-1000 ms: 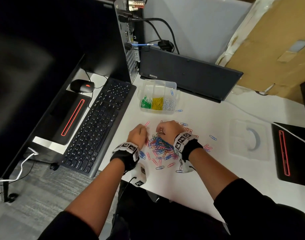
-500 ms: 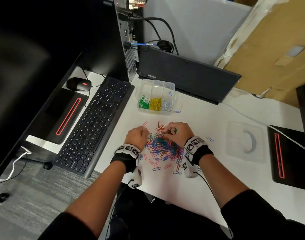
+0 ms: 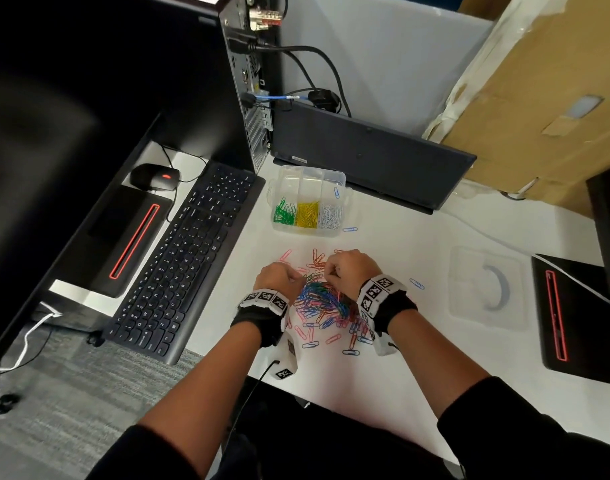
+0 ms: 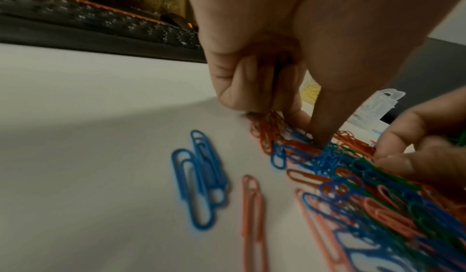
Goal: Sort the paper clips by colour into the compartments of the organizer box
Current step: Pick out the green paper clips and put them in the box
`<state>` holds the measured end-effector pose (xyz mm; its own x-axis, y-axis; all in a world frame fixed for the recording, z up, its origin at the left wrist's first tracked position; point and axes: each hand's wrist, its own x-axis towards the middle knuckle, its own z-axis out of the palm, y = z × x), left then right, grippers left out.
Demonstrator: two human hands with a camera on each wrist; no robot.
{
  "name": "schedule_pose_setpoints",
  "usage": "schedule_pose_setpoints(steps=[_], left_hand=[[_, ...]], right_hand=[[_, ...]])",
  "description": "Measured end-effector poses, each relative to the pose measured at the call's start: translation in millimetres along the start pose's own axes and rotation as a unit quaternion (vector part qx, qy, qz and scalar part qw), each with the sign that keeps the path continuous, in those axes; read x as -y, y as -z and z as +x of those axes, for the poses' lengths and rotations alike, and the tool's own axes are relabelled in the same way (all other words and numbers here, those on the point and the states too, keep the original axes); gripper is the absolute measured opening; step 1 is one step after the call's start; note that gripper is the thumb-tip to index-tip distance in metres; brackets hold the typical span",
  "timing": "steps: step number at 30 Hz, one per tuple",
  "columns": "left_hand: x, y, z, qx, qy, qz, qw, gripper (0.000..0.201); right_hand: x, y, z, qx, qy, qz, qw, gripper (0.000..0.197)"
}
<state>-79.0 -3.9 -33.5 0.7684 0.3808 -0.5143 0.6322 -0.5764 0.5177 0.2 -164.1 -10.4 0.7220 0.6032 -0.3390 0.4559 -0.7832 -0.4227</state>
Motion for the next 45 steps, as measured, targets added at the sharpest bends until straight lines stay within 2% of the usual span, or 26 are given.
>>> schedule_pose_setpoints(steps=[4,8,9,12,15,19,24,28,30,32,34,37,40,42,45], left_hand=[[-1.1,0.0,-0.1,0.017,-0.025,-0.008,1.000,0.019],[1.0,4.5,-2.3,0.029,-0.052,-0.072,0.996,0.028],[3.0,4.8,-2.0,0.024,-0.061,-0.095,0.993,0.030],[10.2,4.1,-0.6,0.022,-0.080,-0.137,0.987,0.038],[13.3,2.8,-1.9,0.033,-0.092,-0.140,0.985,0.036],[12.8,1.5,-2.4,0.019,-0.097,-0.161,0.982,0.031],[13.7,0.0,0.5,0.016,-0.118,-0.171,0.978,0.036],[13.0,0.2,0.4,0.018,-0.158,-0.159,0.974,0.024],[13.8,-1.2,0.9,0.008,-0.163,-0.168,0.972,0.022],[12.9,-1.9,0.7,0.016,-0.139,-0.181,0.973,0.023],[12.0,-1.3,0.8,0.013,-0.111,-0.187,0.976,0.027],[10.6,0.0,0.5,0.001,-0.105,-0.187,0.977,0.038],[8.8,0.5,0.8,0.000,-0.130,-0.169,0.977,0.042],[8.4,-0.1,0.1,0.008,-0.136,-0.176,0.975,0.034],[11.6,-3.7,1.9,0.014,-0.139,-0.199,0.970,0.030]], right_hand=[[-4.2,3.1,-1.5,0.010,-0.009,0.008,1.000,0.013],[-6.8,8.1,-4.3,0.006,-0.007,0.086,0.996,0.002],[-4.7,8.7,-4.8,0.017,0.000,0.090,0.996,0.005],[5.9,5.2,-4.7,0.048,-0.002,0.040,0.998,0.018],[11.5,-0.9,-3.9,0.042,-0.007,0.002,0.999,0.019],[9.2,-0.1,-7.0,0.039,-0.003,0.073,0.997,0.013],[-5.3,1.4,-11.7,0.022,-0.007,0.178,0.984,0.008],[-13.9,3.5,-17.9,0.021,-0.027,0.209,0.977,0.011],[-16.2,5.4,-20.8,0.034,-0.028,0.210,0.977,0.012],[-18.0,7.8,-22.7,0.049,-0.029,0.208,0.976,0.014],[-19.9,11.2,-24.0,0.070,-0.033,0.184,0.980,0.016],[-19.5,14.9,-25.7,0.099,-0.039,0.135,0.985,0.011],[-9.3,16.1,-22.4,0.049,-0.037,0.104,0.993,0.014],[2.0,16.3,-15.3,0.006,-0.023,0.080,0.996,0.014],[15.1,13.1,-2.9,-0.002,0.006,0.043,0.999,0.010]])
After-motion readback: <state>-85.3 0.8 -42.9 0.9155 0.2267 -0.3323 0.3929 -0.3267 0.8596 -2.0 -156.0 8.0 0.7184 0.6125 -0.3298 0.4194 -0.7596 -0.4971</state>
